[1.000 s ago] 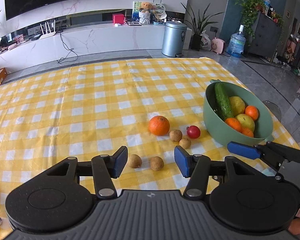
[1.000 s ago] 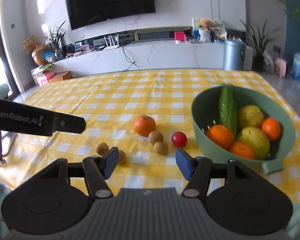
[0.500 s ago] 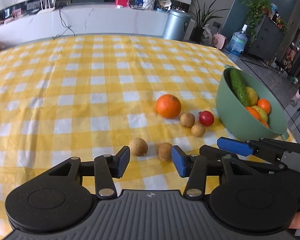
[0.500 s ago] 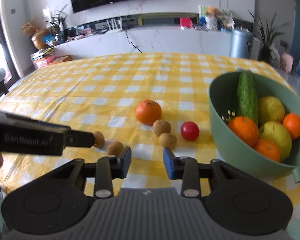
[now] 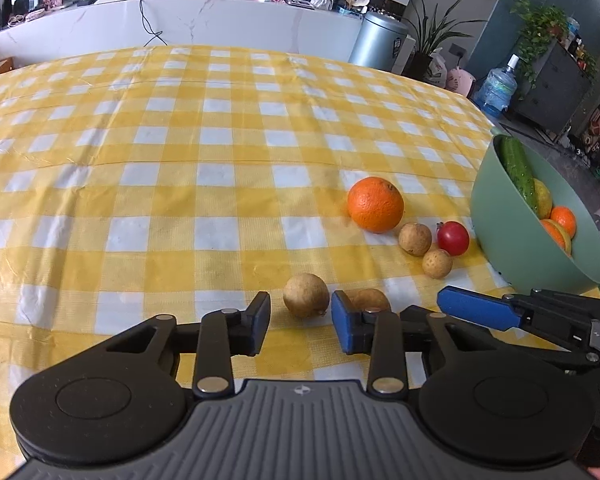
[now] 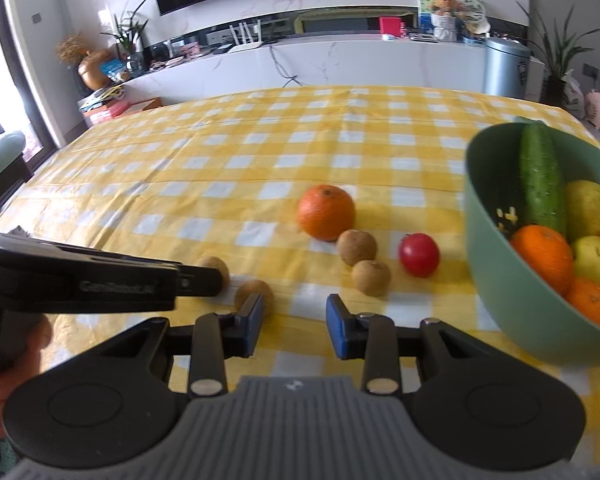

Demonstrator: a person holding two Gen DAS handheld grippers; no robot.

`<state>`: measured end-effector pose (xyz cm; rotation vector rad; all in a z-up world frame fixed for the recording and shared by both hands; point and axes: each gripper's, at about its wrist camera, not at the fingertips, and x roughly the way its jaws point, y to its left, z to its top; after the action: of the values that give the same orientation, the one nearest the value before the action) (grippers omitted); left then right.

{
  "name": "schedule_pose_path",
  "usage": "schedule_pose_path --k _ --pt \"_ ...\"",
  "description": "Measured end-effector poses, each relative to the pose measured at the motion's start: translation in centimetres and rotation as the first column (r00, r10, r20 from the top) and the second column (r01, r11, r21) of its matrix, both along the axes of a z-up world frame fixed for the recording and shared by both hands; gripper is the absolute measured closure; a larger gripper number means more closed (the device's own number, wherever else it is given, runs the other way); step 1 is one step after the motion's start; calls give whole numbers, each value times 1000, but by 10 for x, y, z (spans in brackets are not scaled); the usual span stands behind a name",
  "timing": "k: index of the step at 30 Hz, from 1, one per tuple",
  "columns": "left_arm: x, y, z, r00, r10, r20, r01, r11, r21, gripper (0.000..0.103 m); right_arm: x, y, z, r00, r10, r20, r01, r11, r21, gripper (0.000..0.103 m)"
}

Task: Organize fruits
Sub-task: 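Grasp a brown kiwi with the left tool while the right tool grasps another kiwi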

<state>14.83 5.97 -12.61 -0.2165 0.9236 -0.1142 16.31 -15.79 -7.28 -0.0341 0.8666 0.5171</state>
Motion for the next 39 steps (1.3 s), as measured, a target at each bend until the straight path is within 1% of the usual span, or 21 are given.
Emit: schedule_pose_path --k 2,6,8,10,13,16,17,18,20,22,24,27,33,39 --pt "2 -1 -2 1000 -4 4 4 1000 -4 67 0 3 -1 1000 17 -2 -17 1000 1 71" --pt "3 2 -3 1000 2 18 -2 1000 -28 70 1 11 -4 999 49 -9 -49 999 4 71" --pt "3 2 -3 1000 1 26 0 999 -36 74 2 15 -6 998 56 -13 -56 998 -5 71" --pt "3 2 -2 1000 -2 28 3 999 -37 75 3 17 -7 998 56 -20 -57 998 -6 71" --pt "2 2 -2 1000 5 27 -4 1000 -22 75 6 18 -10 998 52 -31 -53 999 -3 71" --pt "2 5 -2 1000 9 24 -8 999 -32 75 7 21 -12 998 54 -39 -54 999 -4 73" --pt "3 5 -2 1000 11 23 -10 999 -36 75 7 22 -13 998 55 -42 -55 998 -5 74" --pt "3 5 -2 1000 11 24 -10 999 -37 75 8 23 -14 997 56 -46 -56 998 -5 78" --pt "4 4 -4 1000 11 20 -10 999 -37 70 10 25 -16 997 53 -53 -54 999 -9 81" --pt "5 4 -6 1000 9 20 -9 999 -38 69 10 24 -16 997 49 -54 -49 999 -2 81" --pt "5 3 -5 1000 10 26 -9 999 -34 69 10 24 -16 997 48 -55 -48 999 1 81" --pt "5 4 -6 999 7 32 -6 999 -47 75 10 25 -16 997 49 -54 -49 999 0 81" --pt "3 1 -5 999 3 35 -2 1000 -23 75 9 25 -16 997 51 -52 -52 999 -3 82" --pt "0 6 0 999 32 37 -31 999 -35 75 5 21 -11 999 31 -35 -32 999 -5 82"
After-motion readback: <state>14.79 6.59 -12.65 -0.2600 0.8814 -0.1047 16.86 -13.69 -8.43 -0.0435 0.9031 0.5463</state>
